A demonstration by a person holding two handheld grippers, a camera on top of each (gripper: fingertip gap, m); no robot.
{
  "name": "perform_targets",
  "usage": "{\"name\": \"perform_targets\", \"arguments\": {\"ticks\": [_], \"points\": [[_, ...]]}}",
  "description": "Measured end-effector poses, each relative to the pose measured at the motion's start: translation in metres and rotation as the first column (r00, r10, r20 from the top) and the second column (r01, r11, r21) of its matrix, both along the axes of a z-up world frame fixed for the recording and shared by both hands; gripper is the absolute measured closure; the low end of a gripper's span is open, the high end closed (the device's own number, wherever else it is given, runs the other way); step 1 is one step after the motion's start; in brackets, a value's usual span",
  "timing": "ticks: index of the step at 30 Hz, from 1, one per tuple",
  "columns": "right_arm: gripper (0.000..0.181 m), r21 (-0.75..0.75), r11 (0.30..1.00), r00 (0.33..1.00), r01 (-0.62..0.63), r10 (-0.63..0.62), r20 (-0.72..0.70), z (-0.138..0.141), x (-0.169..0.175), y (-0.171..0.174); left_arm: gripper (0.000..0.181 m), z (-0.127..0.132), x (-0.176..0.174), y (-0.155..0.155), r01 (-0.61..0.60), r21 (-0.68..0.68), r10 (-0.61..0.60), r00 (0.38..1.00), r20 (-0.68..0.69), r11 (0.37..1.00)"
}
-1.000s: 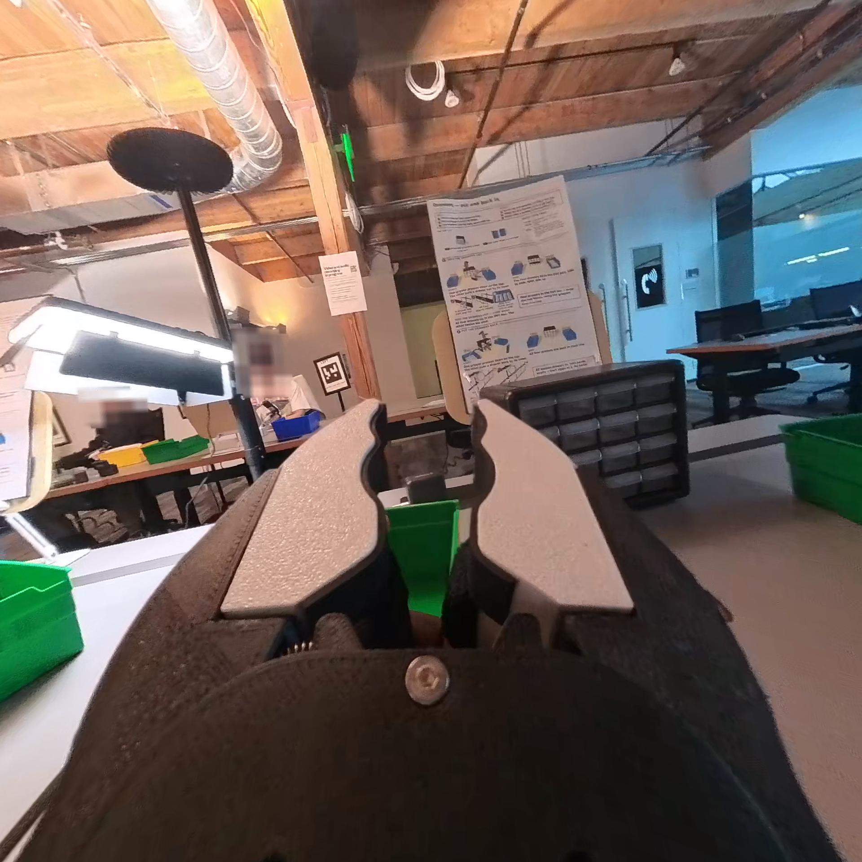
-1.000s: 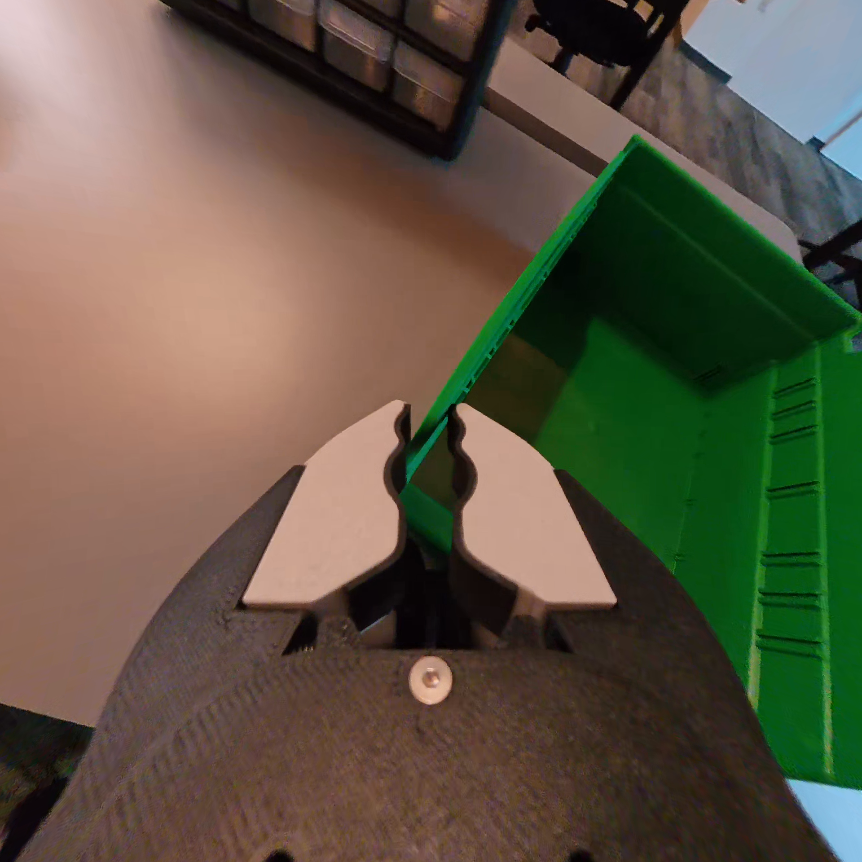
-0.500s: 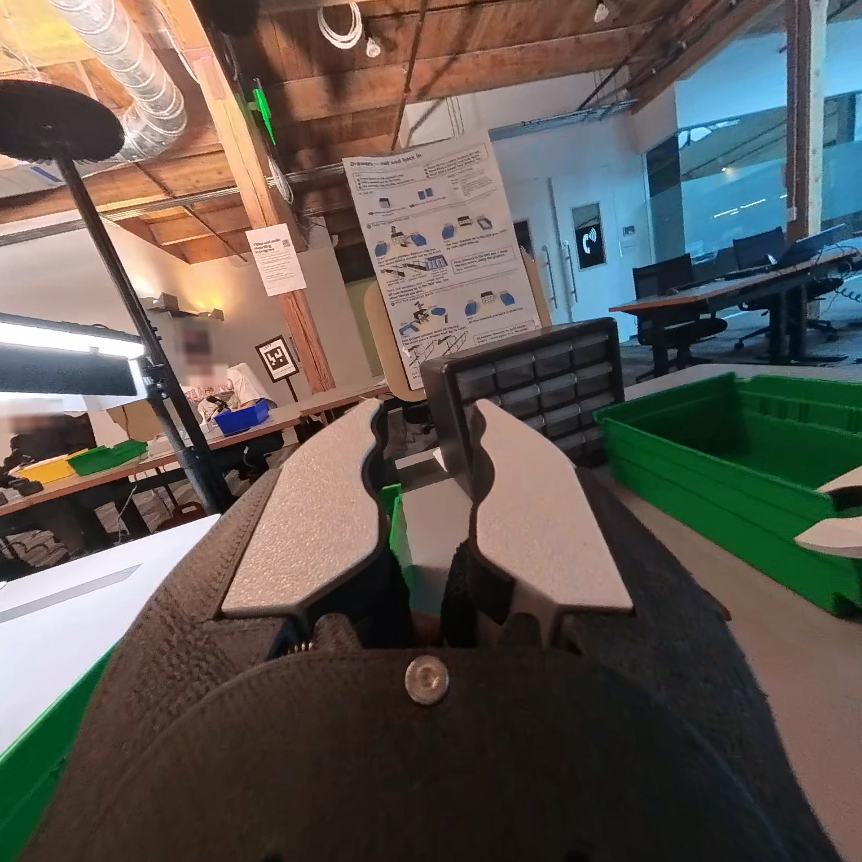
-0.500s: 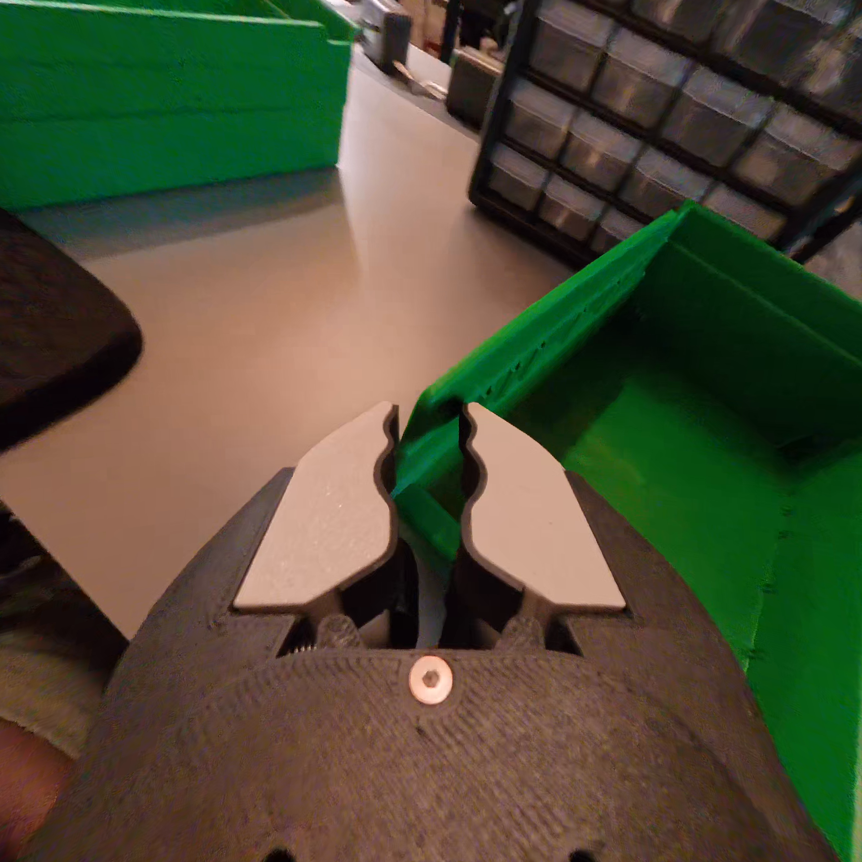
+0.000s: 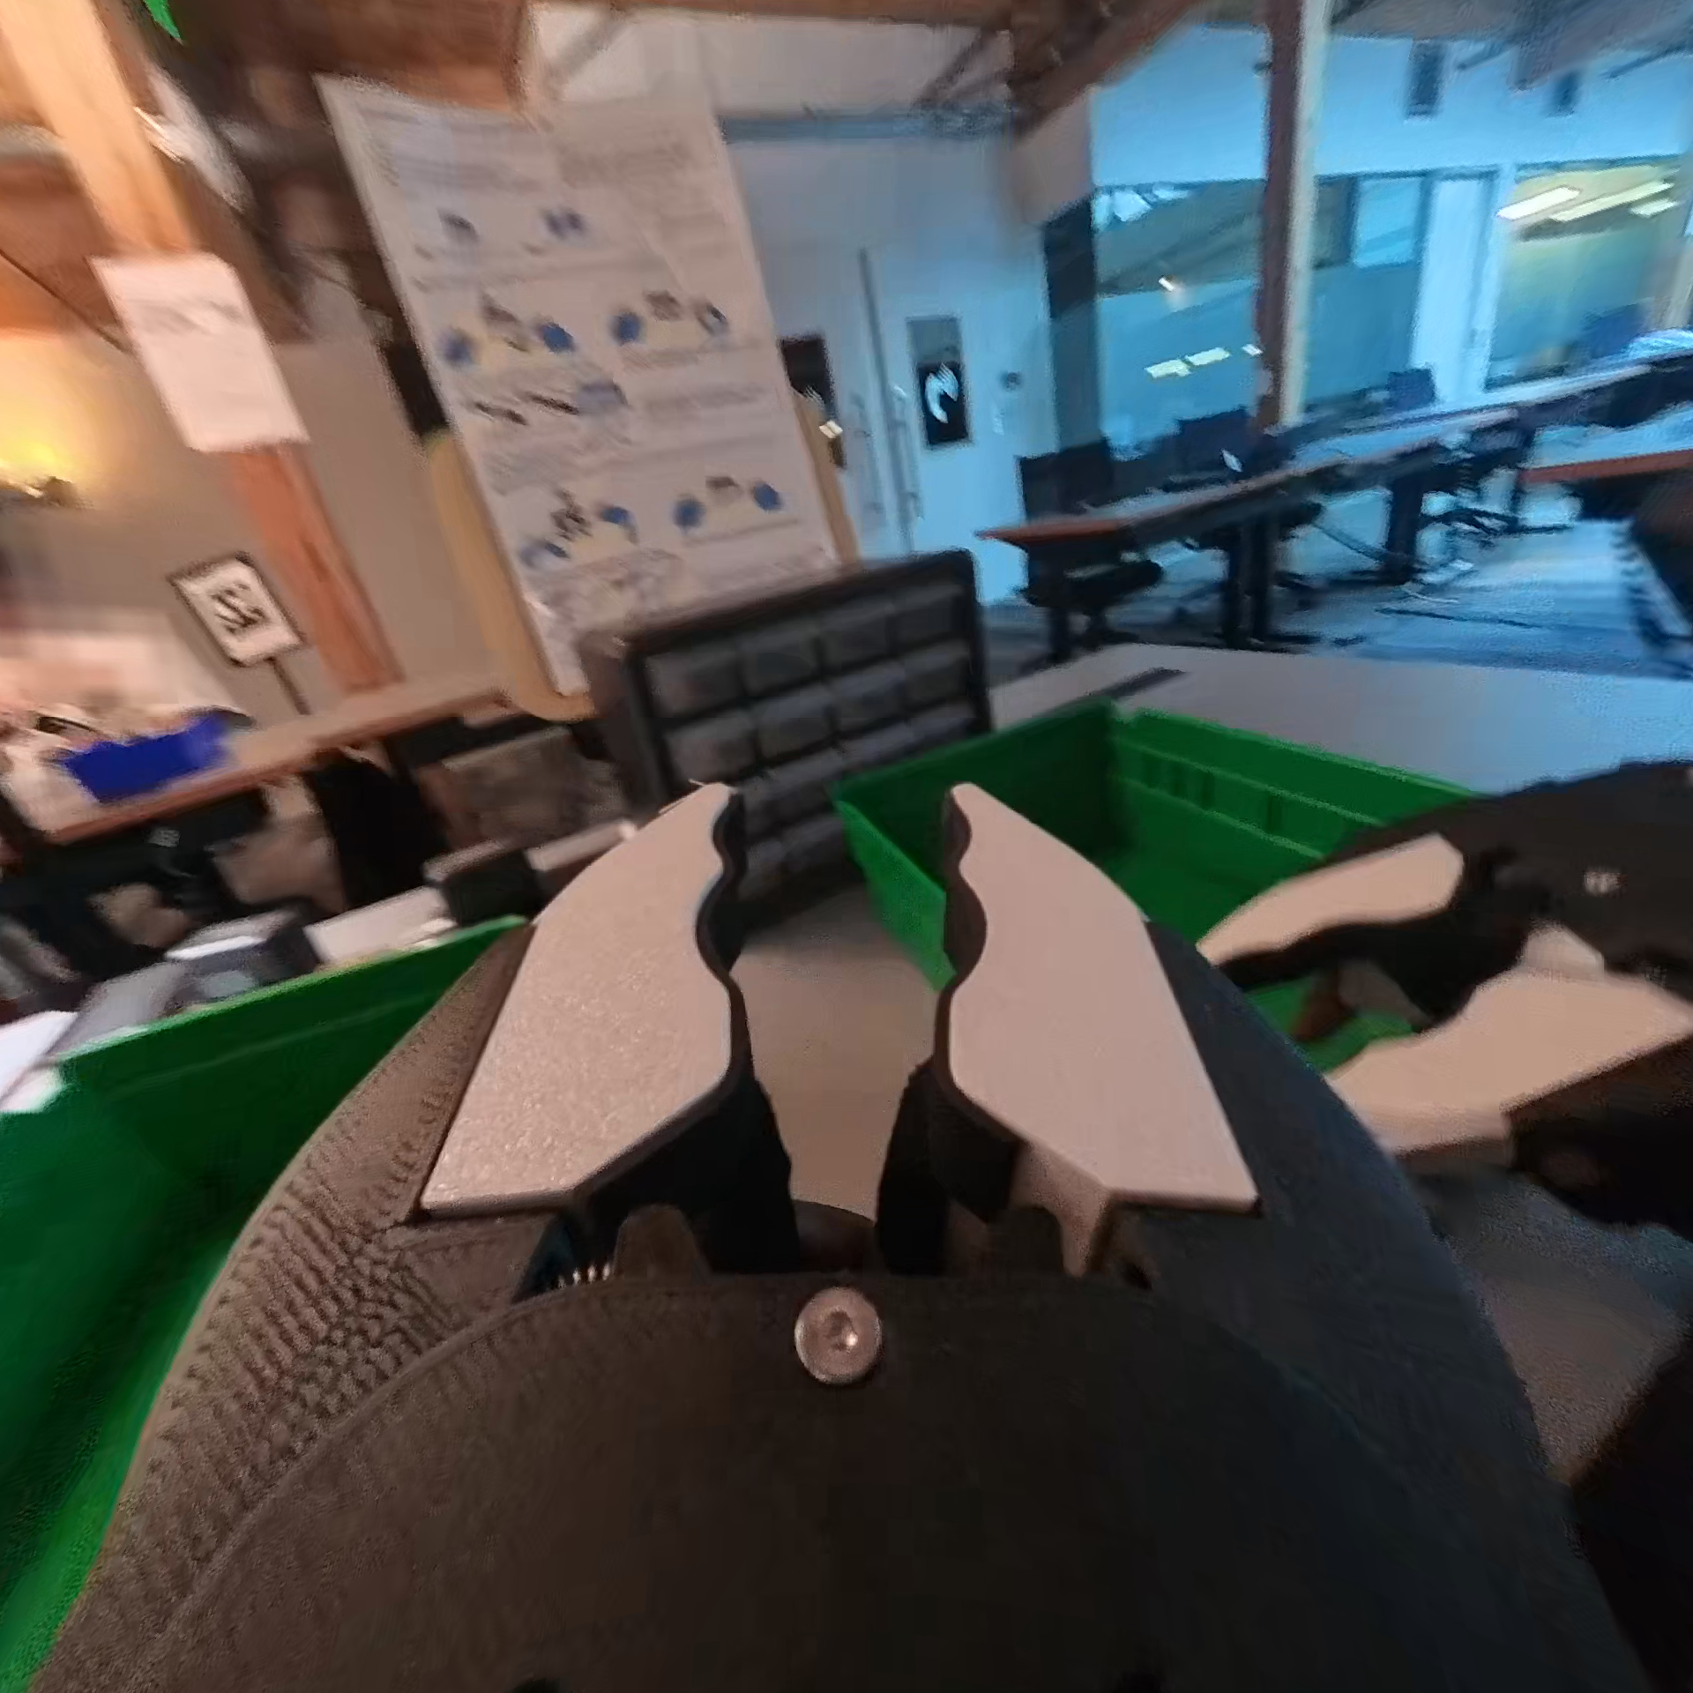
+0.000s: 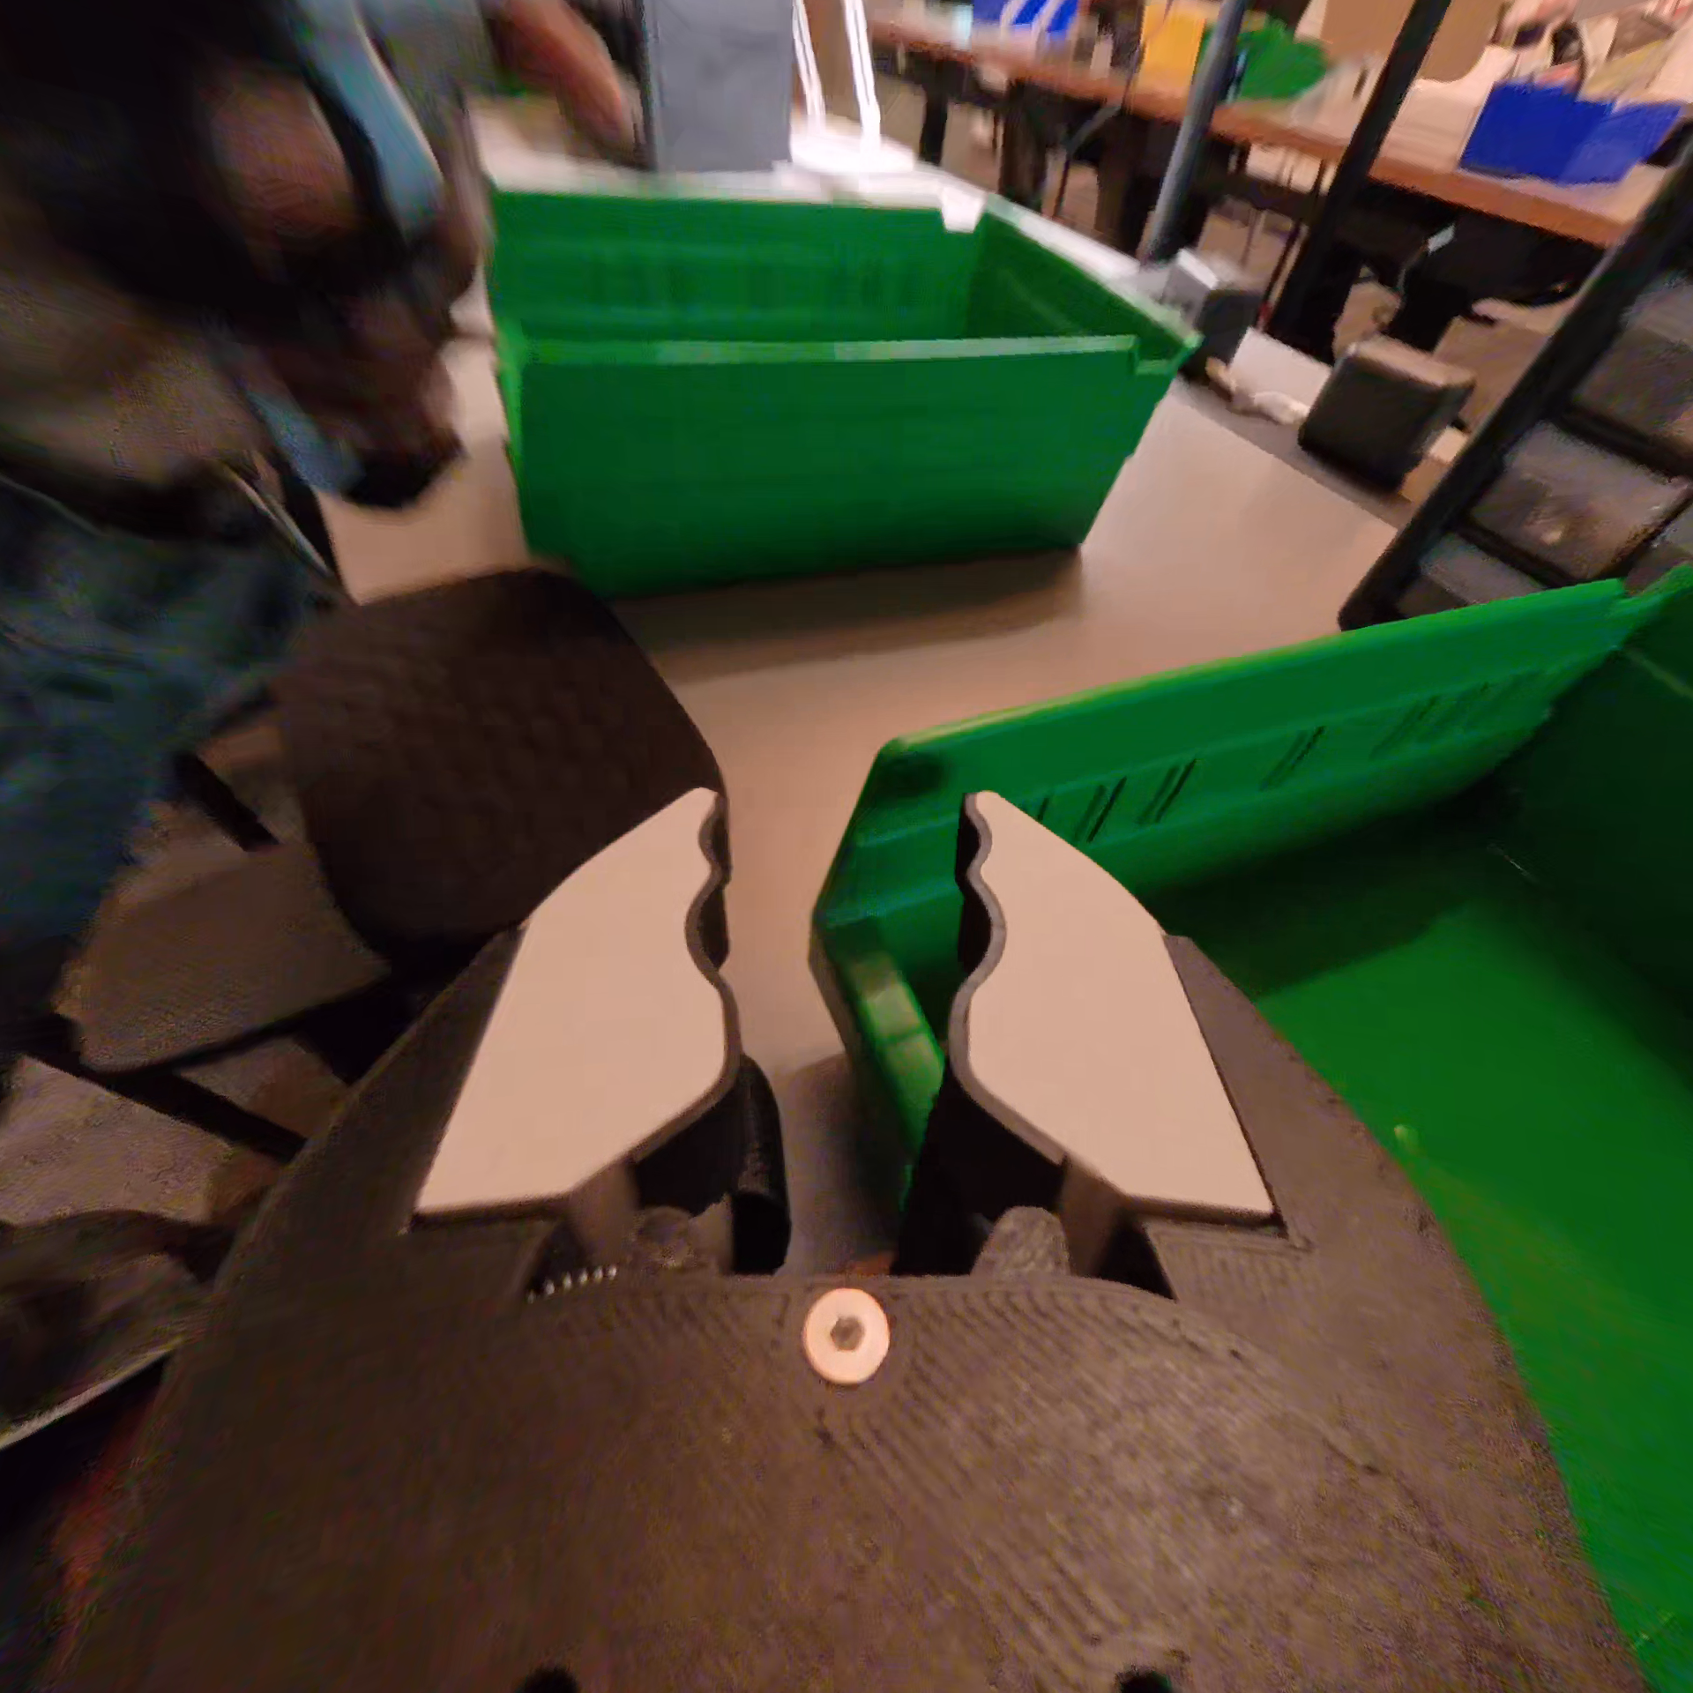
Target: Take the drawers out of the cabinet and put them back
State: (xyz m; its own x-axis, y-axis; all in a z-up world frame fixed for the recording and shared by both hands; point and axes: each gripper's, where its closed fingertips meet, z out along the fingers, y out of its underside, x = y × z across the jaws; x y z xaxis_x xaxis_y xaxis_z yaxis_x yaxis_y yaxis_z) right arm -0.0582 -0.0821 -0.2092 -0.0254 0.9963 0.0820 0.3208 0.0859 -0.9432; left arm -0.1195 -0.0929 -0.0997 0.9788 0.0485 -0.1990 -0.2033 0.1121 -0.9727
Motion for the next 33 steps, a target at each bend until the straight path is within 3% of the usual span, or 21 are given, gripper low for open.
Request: {"name": "perform_targets", "arguments": {"ticks": [4,7,10,11,13,14,17,27,33], "points": [[0.128,-0.151,0.988,0.954,0.044,-0.087,-0.288,0.061,0.055,0.025,0.124,-0.043,0.043,0.035,0.106,-0.213,-0.1,0.994,0.04,0.971],[0.132,-0.245,0.959,0.857,0.141,-0.242,-0.455,0.094,0.116,0.07,0.123,-0.079,0.059,0.056,0.073,-0.363,-0.056,0.997,0.055,0.929],[0.137,-0.296,0.921,0.766,0.252,-0.377,-0.521,0.11,0.166,0.117,0.123,-0.106,0.054,0.069,-0.023,-0.453,0.031,0.999,0.01,0.891],[0.137,-0.313,0.906,0.744,0.286,-0.416,-0.522,0.11,0.179,0.13,0.127,-0.112,0.049,0.071,-0.069,-0.468,0.062,0.998,-0.031,0.881],[0.138,-0.333,0.884,0.711,0.329,-0.464,-0.529,0.107,0.198,0.148,0.16,-0.118,0.04,0.074,-0.149,-0.466,0.111,0.988,-0.108,0.872],[0.139,-0.342,0.873,0.696,0.348,-0.485,-0.529,0.105,0.204,0.156,0.163,-0.118,0.036,0.075,-0.173,-0.453,0.135,0.984,-0.116,0.874],[0.14,-0.378,0.847,0.68,0.373,-0.527,-0.51,0.095,0.212,0.172,0.169,-0.117,0.015,0.071,-0.291,-0.438,0.227,0.955,-0.193,0.851],[0.141,-0.431,0.809,0.708,0.4,-0.571,-0.416,0.06,0.203,0.192,0.167,-0.116,-0.056,0.036,-0.436,-0.486,0.37,0.9,-0.23,0.757],[0.142,-0.456,0.794,0.71,0.403,-0.585,-0.392,0.05,0.202,0.198,0.166,-0.116,-0.097,0.012,-0.569,-0.48,0.493,0.821,-0.287,0.668]]}}
